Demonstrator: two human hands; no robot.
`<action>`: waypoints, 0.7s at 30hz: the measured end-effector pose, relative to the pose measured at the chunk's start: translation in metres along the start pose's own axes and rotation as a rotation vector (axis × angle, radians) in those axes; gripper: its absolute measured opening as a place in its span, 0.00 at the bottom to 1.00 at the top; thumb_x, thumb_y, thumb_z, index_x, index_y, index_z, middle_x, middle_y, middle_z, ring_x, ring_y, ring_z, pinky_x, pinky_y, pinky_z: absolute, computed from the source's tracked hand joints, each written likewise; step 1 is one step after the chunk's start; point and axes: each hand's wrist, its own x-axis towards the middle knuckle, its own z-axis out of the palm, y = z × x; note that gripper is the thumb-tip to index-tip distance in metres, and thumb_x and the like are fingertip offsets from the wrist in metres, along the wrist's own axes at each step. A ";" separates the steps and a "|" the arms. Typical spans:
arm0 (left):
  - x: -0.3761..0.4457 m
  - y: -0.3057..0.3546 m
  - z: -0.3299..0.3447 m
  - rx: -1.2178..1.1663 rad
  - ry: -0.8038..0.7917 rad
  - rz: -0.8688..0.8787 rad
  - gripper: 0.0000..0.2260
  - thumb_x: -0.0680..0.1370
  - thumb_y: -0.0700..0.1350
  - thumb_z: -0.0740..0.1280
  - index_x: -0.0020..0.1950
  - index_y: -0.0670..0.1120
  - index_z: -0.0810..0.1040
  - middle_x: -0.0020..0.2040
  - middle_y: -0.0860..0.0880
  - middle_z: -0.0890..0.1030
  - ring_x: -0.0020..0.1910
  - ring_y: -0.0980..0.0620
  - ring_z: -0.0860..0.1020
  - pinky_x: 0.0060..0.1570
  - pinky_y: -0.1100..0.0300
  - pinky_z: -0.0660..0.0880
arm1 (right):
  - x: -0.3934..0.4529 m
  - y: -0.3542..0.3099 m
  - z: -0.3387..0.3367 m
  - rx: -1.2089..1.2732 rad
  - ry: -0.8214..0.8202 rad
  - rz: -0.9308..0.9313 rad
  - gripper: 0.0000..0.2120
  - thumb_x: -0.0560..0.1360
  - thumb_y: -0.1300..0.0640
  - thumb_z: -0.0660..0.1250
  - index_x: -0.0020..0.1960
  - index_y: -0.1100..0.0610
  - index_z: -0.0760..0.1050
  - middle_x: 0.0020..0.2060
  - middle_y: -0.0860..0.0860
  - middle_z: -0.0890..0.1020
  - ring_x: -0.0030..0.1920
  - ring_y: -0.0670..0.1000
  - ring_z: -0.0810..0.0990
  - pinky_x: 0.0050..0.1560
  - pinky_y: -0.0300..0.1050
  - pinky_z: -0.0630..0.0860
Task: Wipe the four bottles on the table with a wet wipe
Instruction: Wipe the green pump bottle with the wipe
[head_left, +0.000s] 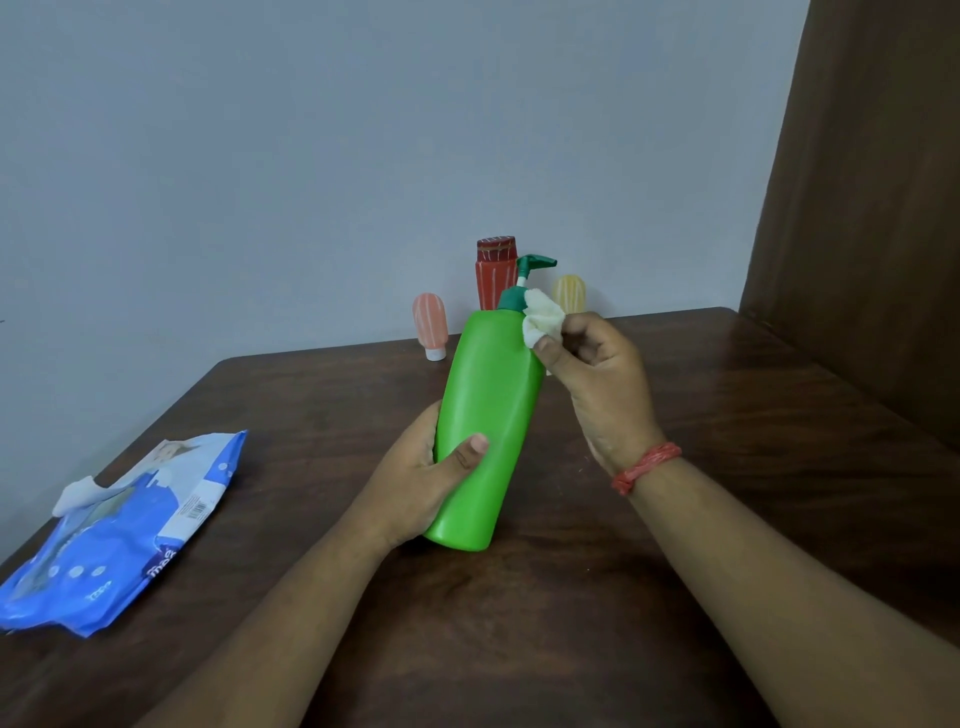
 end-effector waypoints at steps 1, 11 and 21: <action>0.000 -0.001 0.000 0.005 0.004 0.002 0.42 0.62 0.74 0.73 0.69 0.53 0.72 0.57 0.51 0.85 0.52 0.48 0.85 0.45 0.55 0.81 | 0.000 0.000 -0.002 -0.025 0.018 -0.011 0.14 0.75 0.67 0.71 0.41 0.49 0.78 0.42 0.52 0.82 0.46 0.49 0.80 0.48 0.44 0.78; 0.002 -0.003 0.003 -0.037 0.023 -0.009 0.39 0.65 0.73 0.70 0.68 0.52 0.72 0.55 0.51 0.85 0.49 0.51 0.85 0.42 0.59 0.81 | -0.008 0.004 0.004 -0.289 -0.004 -0.168 0.10 0.80 0.63 0.67 0.57 0.51 0.81 0.52 0.45 0.82 0.56 0.47 0.80 0.61 0.46 0.76; 0.006 0.001 0.005 -0.532 0.201 -0.335 0.36 0.81 0.67 0.43 0.63 0.44 0.80 0.52 0.41 0.86 0.48 0.45 0.86 0.46 0.53 0.82 | -0.033 0.016 0.023 -0.885 -0.406 -0.562 0.10 0.77 0.61 0.68 0.55 0.60 0.83 0.49 0.52 0.79 0.51 0.51 0.76 0.54 0.40 0.72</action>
